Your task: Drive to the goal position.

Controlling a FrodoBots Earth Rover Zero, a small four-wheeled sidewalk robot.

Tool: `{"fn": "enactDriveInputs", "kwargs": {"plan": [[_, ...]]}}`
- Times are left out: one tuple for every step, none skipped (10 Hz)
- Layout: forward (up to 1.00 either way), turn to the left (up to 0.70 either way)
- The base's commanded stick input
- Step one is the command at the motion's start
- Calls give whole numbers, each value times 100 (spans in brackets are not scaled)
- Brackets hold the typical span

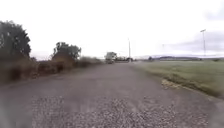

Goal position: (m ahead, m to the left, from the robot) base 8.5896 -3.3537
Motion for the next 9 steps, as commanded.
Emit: {"fn": "enactDriveInputs", "kwargs": {"plan": [[70,0],[70,0],[70,0],[70,0],[70,0],[70,0],[70,0],[70,0],[70,0]]}}
